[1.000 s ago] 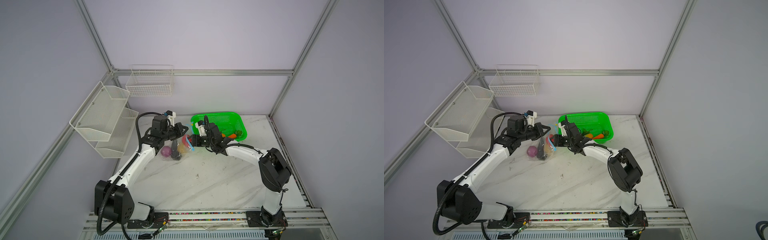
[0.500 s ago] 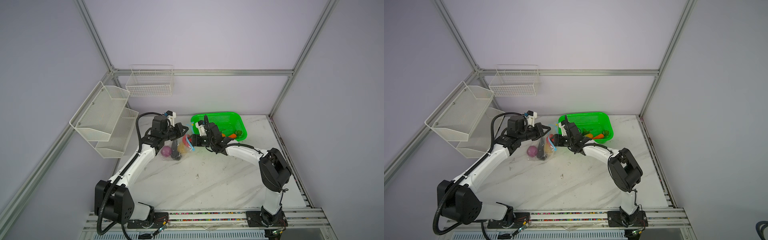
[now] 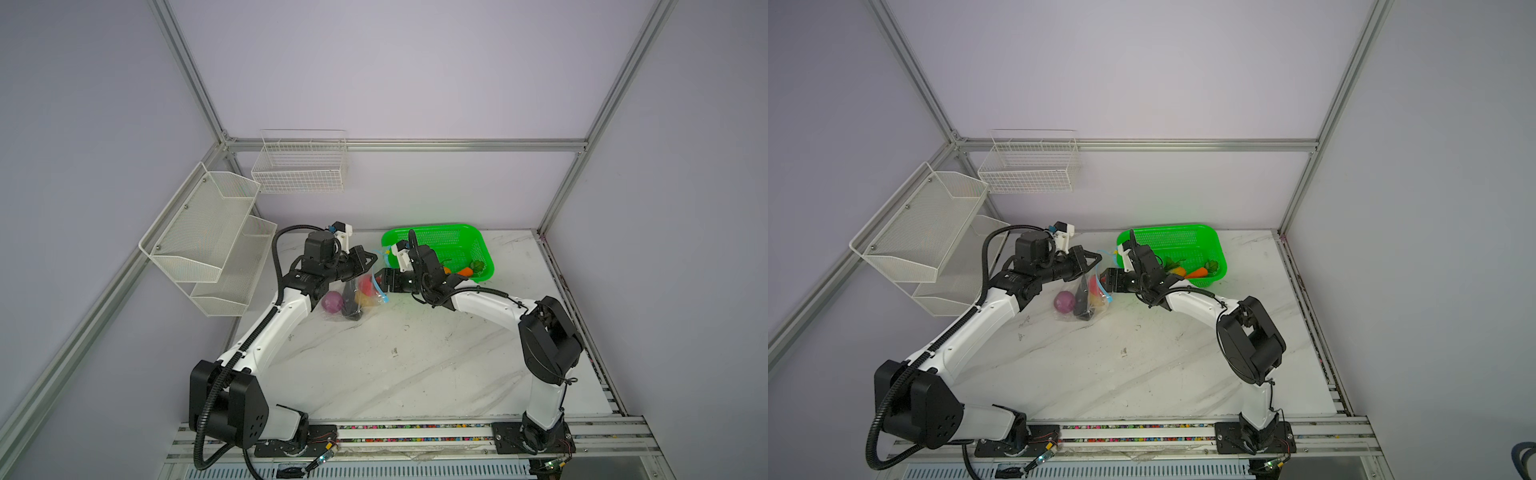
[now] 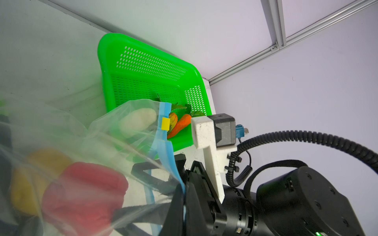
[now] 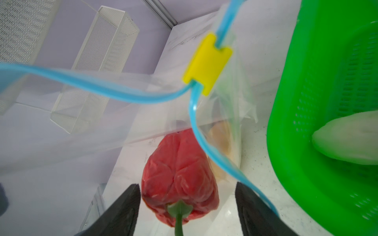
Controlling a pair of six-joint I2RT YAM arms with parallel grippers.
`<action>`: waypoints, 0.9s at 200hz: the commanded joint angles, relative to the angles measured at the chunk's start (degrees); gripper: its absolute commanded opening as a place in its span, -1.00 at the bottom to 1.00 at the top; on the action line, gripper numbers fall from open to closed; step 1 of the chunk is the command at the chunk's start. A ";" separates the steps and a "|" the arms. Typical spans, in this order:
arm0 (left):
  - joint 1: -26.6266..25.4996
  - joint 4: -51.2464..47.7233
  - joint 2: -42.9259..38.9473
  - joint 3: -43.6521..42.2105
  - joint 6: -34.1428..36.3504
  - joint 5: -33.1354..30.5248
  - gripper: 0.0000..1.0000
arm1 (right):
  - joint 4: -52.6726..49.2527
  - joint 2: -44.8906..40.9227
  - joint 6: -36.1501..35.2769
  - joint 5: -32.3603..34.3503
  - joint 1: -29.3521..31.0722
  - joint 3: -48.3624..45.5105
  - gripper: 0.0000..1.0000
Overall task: Place the food in the zip-top bag and seal the zipper
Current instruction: 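Lower the red pepper into the open bag and open the right gripper, then move the right gripper back into the green basket toward the white radish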
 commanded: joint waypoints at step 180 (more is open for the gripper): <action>0.06 3.61 -0.05 -1.70 -0.11 0.53 -1.00 | -1.99 -13.84 2.93 7.87 -3.78 -7.83 0.35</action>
